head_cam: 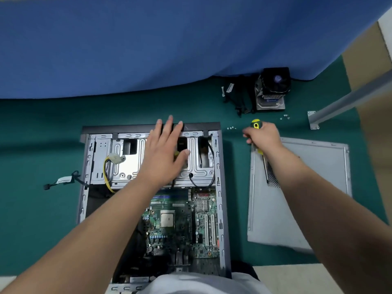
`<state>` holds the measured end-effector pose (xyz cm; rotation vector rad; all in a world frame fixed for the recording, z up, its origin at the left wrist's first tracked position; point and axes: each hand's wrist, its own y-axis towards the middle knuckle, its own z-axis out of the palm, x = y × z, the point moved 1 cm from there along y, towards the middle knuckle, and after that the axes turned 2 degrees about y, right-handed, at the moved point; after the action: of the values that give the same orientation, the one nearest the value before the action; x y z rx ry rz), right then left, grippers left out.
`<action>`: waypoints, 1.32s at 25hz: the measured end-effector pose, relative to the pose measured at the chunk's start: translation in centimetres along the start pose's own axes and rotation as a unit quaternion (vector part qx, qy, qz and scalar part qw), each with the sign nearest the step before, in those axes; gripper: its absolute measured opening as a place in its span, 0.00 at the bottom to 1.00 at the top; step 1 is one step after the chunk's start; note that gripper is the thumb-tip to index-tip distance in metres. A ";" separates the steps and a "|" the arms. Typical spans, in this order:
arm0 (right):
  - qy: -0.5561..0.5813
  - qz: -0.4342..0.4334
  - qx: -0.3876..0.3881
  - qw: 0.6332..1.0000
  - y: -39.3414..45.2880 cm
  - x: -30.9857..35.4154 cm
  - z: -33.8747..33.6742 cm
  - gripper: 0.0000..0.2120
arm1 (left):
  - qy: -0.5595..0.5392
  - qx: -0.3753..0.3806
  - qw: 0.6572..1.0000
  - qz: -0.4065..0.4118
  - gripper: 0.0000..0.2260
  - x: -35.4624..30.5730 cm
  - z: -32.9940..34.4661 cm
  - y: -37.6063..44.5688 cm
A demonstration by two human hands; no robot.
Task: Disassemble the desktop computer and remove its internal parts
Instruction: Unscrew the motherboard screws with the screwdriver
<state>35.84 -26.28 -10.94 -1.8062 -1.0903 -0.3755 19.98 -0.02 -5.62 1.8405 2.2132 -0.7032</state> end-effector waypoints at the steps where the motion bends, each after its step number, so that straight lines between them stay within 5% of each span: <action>1: -0.019 0.012 -0.006 1.000 1.2 -0.1 0.6 0.02 | 0.004 -0.009 1.000 0.005 0.31 0.1 0.6 -0.1; 18: -0.065 0.014 -0.041 0.997 5.4 -0.1 3.4 0.11 | 0.034 -0.046 0.998 0.025 0.31 1.2 1.9 0.1; 23: 0.103 0.013 0.039 0.994 -1.2 1.9 1.3 0.10 | 0.036 -0.041 0.998 0.029 0.31 1.3 1.7 0.3; 27: 0.271 -0.025 0.114 0.956 -8.6 4.2 -1.4 0.08 | -0.019 0.021 0.999 0.019 0.33 1.0 0.4 0.5; 31: 0.377 -0.078 0.138 0.912 -15.7 5.2 -1.8 0.03 | -0.153 -0.029 0.986 0.061 0.23 -2.7 -1.1 -2.0; 33: 0.449 -0.070 0.141 0.879 -18.6 5.2 -0.4 0.04 | -0.259 0.051 0.960 0.097 0.20 -4.7 -0.3 -5.7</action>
<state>23.74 -21.36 3.29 -1.0689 -0.5572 -0.9706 15.58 -4.74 -1.98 1.6428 1.6674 -1.1223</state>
